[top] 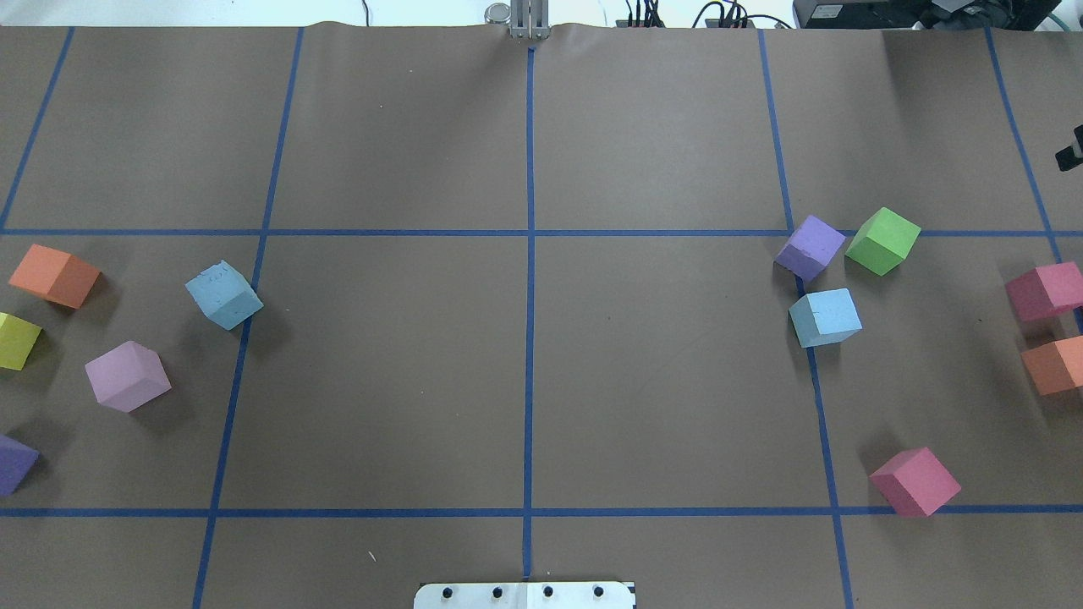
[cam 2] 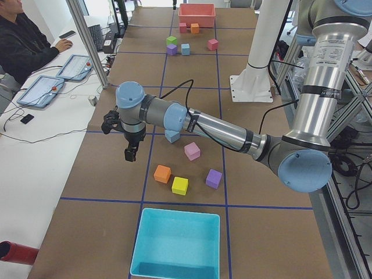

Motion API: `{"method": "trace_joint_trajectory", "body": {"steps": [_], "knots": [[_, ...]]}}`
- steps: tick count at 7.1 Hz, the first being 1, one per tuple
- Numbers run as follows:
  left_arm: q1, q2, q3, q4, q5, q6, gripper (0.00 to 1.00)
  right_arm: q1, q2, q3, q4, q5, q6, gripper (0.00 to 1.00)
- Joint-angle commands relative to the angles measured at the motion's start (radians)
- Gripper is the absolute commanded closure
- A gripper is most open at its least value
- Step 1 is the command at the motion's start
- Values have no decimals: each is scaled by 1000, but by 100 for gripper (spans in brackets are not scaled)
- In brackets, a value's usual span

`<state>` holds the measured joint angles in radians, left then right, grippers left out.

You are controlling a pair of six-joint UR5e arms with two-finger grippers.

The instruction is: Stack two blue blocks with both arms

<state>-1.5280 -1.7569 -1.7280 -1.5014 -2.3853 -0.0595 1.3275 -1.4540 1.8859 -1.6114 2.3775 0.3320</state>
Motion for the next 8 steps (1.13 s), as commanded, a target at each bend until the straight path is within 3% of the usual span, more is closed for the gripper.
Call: {"method": "trace_joint_trajectory", "body": {"steps": [1,5,8], "knots": [[2,0,5,3,1,0,0,-181,8,32,136,-96,285,0],[5,0,10,1,2,0,0,-401,63,26,146,-213,583,0],[17,2,15,3,2,0,0,-464,61,18,148,-276,576,0]]}}
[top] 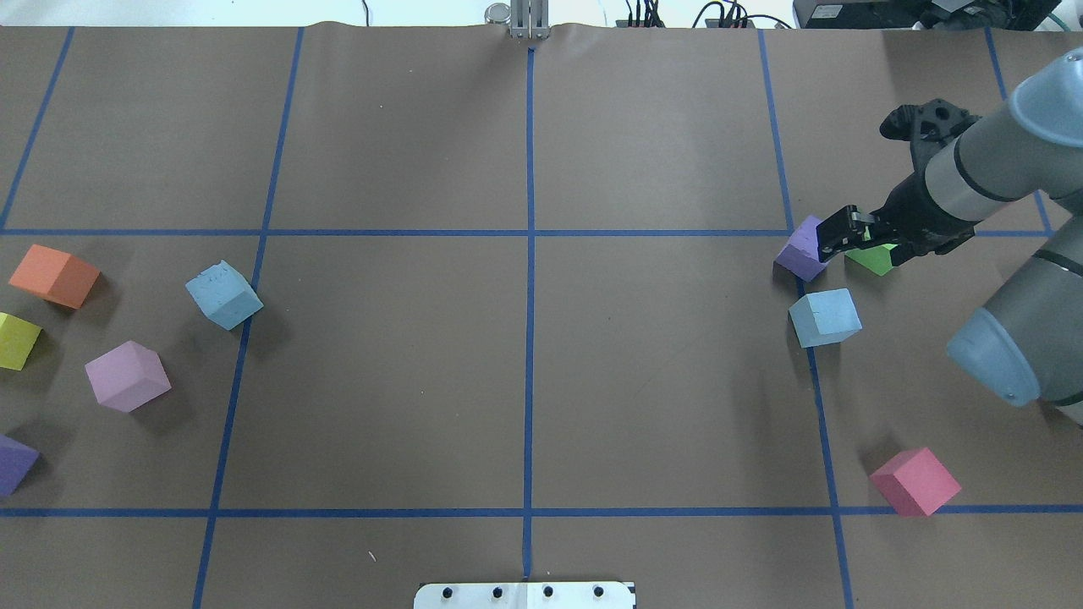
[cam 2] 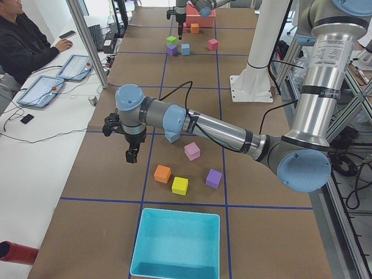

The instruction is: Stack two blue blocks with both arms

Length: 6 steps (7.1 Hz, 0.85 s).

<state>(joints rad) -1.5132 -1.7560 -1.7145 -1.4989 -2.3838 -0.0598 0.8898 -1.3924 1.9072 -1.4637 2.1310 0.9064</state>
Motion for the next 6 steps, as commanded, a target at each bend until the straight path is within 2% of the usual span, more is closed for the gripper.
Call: {"method": "trace_joint_trajectory", "body": {"steps": [1,2,5,6], "knots": [[2,1,3,0,0,0,0,-28,-4,-8,0,-31,-33,0],[2,1,7,0,0,0,0,-28,-14,-10,0,-31,-99,0],[2,9,9,0,0,0,0,-35,-14,-17,0,-33,-118,0],[2,9,7,0,0,-2,0,-49,-16,-25,2,-58,-119,0]]}}
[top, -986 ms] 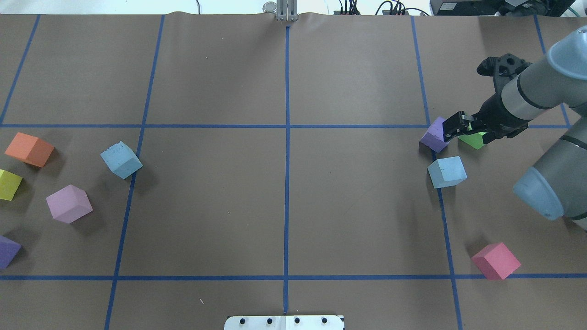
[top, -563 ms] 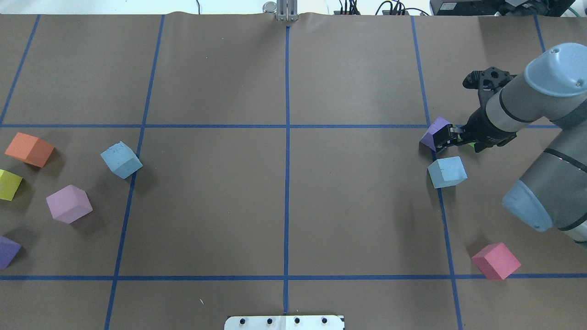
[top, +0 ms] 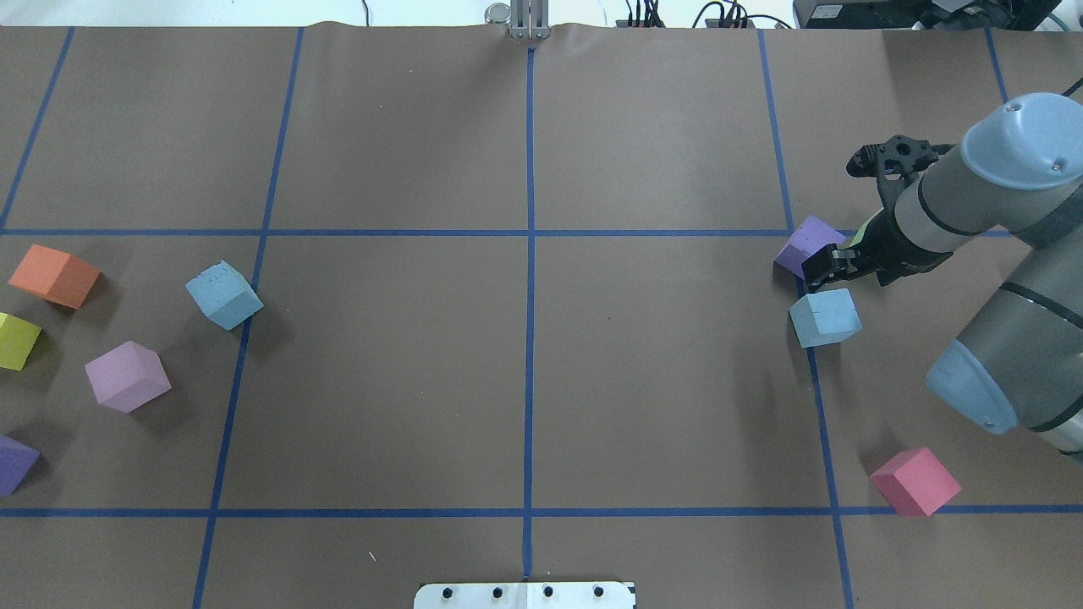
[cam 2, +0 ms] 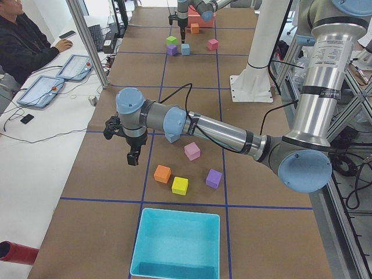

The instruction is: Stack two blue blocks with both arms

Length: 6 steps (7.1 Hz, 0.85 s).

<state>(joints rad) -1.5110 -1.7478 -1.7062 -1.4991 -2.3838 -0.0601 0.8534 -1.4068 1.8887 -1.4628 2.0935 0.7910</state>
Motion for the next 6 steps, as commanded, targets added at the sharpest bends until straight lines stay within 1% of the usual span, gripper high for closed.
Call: {"method": "trace_joint_trajectory", "body": {"steps": [1,4,6], "knots": [[0,1,-1,0,0,-1,0,-23,0,-17,1,-26,-4,0],[0,2,2,0,0,-1,0,-46,14,-40,2,-38,-9,0],[0,2,4,0,0,-1,0,-47,3,-49,2,-39,-68,0]]}}
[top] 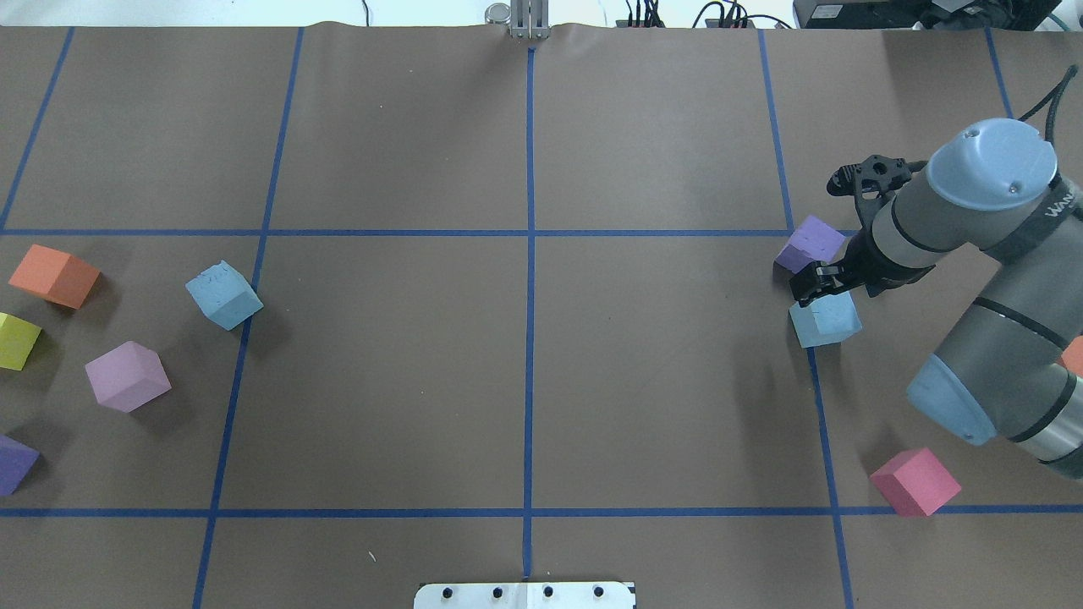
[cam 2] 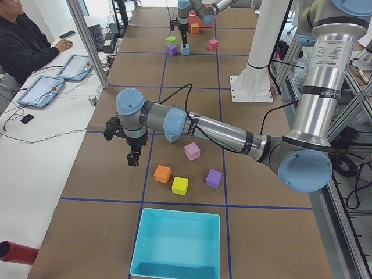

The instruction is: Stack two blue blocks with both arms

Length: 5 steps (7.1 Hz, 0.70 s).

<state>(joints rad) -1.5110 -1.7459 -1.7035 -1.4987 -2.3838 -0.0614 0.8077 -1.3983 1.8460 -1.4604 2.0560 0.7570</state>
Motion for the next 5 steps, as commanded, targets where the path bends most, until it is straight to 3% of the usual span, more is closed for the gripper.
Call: {"method": "trace_joint_trajectory", "body": {"steps": [1,3,5], "knots": [[2,2,1,0,0,0,0,-1,-4,-7,-2,-2,-31,0],[0,2,1,0,0,0,0,-5,5,-22,-2,-8,-25,0],[2,2,1,0,0,0,0,-5,7,-92,91,-10,-22,0]]}}
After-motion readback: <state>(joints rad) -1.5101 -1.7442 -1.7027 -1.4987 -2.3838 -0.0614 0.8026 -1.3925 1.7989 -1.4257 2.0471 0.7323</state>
